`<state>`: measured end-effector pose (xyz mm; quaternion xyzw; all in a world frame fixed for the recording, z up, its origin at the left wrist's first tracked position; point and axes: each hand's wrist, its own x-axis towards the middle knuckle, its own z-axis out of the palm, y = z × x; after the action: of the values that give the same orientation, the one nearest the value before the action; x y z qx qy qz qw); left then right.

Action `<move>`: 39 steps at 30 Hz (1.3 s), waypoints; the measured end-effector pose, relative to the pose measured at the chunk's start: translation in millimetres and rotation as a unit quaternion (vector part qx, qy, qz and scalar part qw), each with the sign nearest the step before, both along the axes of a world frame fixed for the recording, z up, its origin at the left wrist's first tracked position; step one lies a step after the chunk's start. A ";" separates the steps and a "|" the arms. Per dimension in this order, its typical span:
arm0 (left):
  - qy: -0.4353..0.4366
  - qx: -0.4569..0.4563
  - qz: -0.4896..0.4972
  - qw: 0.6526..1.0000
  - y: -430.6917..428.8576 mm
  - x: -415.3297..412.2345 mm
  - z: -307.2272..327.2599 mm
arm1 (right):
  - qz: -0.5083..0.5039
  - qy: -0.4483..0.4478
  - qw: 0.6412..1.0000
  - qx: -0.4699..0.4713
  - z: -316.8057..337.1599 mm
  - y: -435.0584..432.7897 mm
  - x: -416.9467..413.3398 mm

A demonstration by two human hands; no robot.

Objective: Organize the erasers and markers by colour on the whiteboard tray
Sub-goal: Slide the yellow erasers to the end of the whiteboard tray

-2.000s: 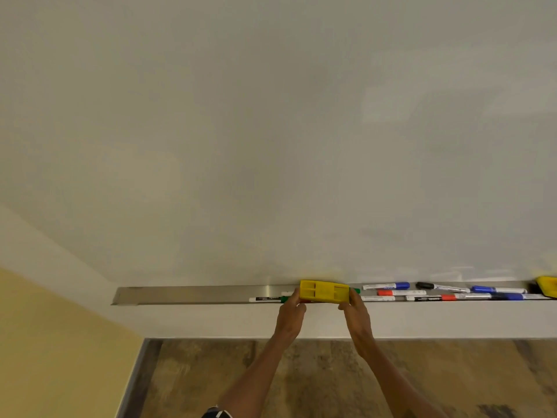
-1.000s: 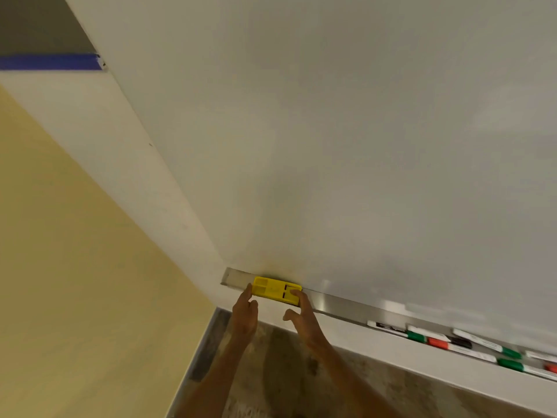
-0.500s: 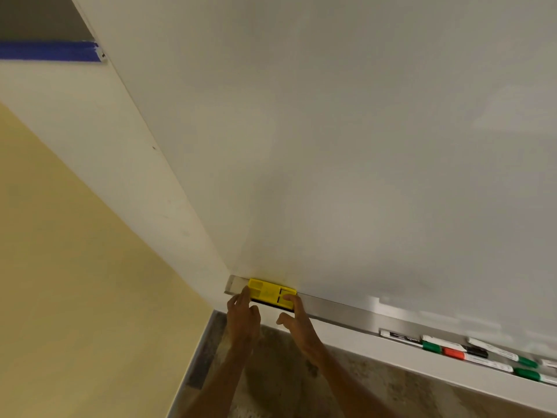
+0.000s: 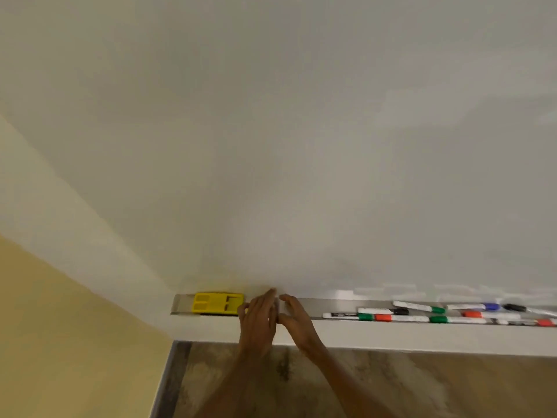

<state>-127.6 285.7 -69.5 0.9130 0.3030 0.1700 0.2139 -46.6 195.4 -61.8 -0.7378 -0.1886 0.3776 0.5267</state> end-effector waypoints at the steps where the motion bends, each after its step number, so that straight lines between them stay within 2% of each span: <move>1: -0.004 -0.005 -0.019 1.000 -13.7 11.1 -0.9 | -0.017 -0.010 1.000 0.000 3.2 -16.9 11.4; 6: 0.021 -0.092 -0.094 0.991 -82.3 62.8 -4.4 | -0.121 -0.059 0.991 0.002 7.7 -114.8 72.8; 11: 0.038 -0.158 -0.217 0.962 -180.0 132.4 4.3 | -0.240 -0.091 0.966 -0.020 13.8 -252.0 146.9; 17: 0.019 -0.256 -0.249 0.934 -332.1 234.2 21.6 | -0.332 -0.106 0.936 -0.049 33.6 -426.7 234.7; 27: 0.114 -0.403 -0.337 0.843 -576.0 408.0 36.9 | -0.470 -0.115 0.868 -0.111 46.3 -682.9 381.8; 30: 0.132 -0.460 -0.320 0.818 -626.2 454.0 41.4 | -0.486 -0.118 0.855 -0.136 45.1 -736.7 421.0; 35: 0.139 -0.543 -0.298 0.772 -677.7 522.1 49.4 | -0.466 -0.100 0.866 -0.152 40.0 -779.4 485.0; 39: 0.171 -0.555 -0.264 0.770 -700.6 554.7 46.6 | -0.428 -0.073 0.886 -0.162 24.4 -787.6 516.9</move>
<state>427.1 -414.9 -22.9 0.6931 0.1230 -0.2497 0.6649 470.3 -592.2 -37.4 -0.8475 0.1716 0.0863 0.4948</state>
